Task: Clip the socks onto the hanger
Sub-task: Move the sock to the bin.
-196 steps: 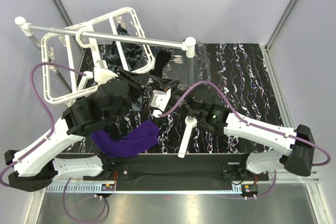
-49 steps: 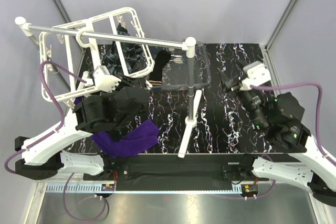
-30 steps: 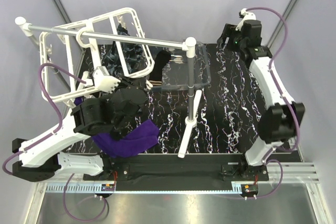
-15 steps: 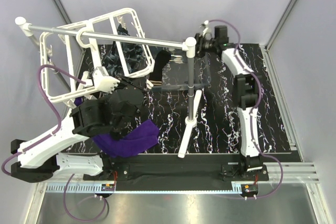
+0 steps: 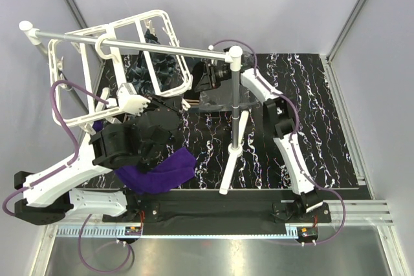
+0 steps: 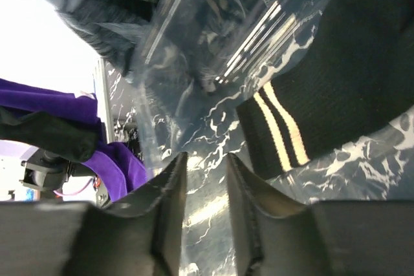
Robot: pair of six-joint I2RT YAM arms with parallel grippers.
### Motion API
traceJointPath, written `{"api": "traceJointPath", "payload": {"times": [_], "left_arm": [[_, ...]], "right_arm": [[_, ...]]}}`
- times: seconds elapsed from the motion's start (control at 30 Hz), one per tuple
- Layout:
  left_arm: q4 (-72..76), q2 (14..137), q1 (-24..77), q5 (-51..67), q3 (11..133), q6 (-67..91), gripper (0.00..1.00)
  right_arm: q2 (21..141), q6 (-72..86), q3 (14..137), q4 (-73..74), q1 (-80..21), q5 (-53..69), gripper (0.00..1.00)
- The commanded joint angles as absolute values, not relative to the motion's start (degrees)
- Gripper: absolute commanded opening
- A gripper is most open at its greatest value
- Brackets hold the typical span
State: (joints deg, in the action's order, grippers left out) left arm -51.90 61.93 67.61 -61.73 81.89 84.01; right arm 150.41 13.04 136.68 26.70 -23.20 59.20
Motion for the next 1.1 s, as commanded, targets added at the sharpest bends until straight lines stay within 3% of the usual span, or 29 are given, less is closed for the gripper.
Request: {"api": "traceJointPath", "payload": {"times": [0.0,0.17,0.57,0.9,1.07], "left_arm": [[-49.7,61.2,67.7,-62.9,81.3,83.8,0.0],[-49.4,61.0,67.7,-62.8,80.7,84.0,0.0],[-48.8,60.6,67.8,-62.6,80.8,83.6,0.0],[-48.1,60.6,67.8,-62.2,80.3,83.7,0.0],[-47.7,60.2,67.8,-61.9,79.5,83.9,0.0]], "right_arm": [[154.3,14.6,139.8,24.1,-23.4,61.5,0.35],[157.9,14.9,143.2,23.6,-25.0,59.9,0.25],[162.7,16.2,148.0,27.5,-27.9,43.0,0.25],[159.5,14.8,148.4,43.1,-27.5,17.6,0.25],[155.0,13.6,140.9,46.4,-25.1,9.3,0.27]]}}
